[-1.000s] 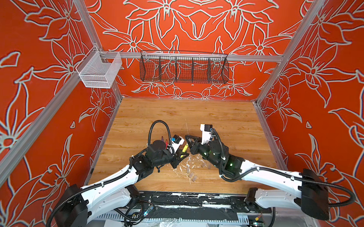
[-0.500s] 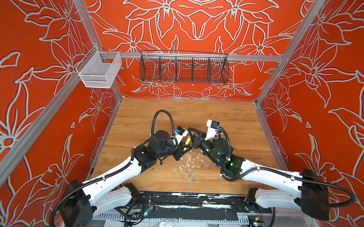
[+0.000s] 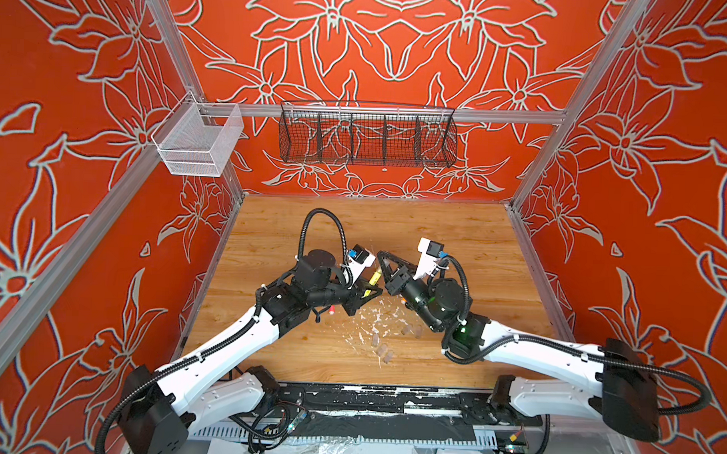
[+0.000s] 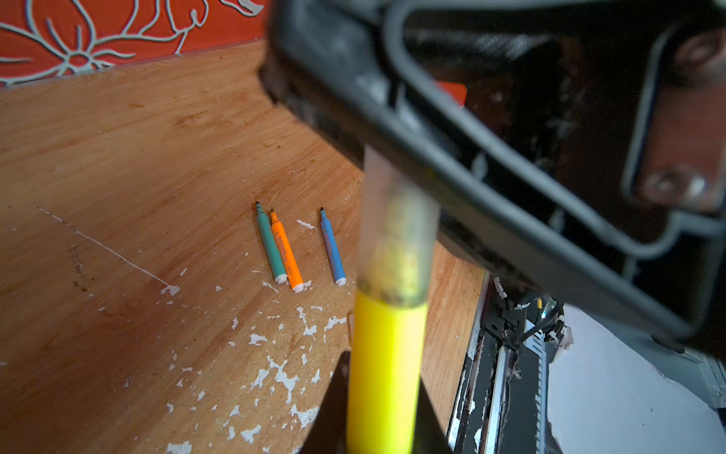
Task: Insert the pens into the pen caps
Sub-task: 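Press the cap further onto the marker while the left gripper holds it, then open the right gripper and draw it back while the left gripper lowers the marker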
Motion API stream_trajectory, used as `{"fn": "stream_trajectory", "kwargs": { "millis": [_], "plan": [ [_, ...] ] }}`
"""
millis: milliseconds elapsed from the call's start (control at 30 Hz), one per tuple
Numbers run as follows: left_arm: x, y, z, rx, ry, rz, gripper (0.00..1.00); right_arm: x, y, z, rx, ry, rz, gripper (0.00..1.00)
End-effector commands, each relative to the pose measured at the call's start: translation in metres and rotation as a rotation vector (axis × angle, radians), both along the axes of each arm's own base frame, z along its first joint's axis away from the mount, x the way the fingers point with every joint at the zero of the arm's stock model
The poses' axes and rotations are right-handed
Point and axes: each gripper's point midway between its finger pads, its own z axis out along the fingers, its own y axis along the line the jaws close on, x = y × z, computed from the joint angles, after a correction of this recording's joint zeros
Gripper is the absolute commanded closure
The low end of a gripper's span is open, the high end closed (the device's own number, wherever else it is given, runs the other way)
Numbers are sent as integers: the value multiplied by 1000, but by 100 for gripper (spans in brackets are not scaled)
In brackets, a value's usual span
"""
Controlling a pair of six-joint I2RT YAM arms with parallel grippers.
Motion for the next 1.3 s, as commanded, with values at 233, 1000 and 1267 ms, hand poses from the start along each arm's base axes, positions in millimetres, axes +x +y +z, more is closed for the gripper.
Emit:
{"fn": "stream_trajectory", "kwargs": {
  "millis": [233,1000,1267],
  "plan": [
    [99,78,82,-264,-240,574,100,-89,39,-73,-307,126,399,74],
    [87,161,-142,316,307,978,100,26,-168,-125,-821,252,-300,27],
    [103,100,-167,307,538,754,100,29,-213,-142,-856,293,-436,21]
  ]
}}
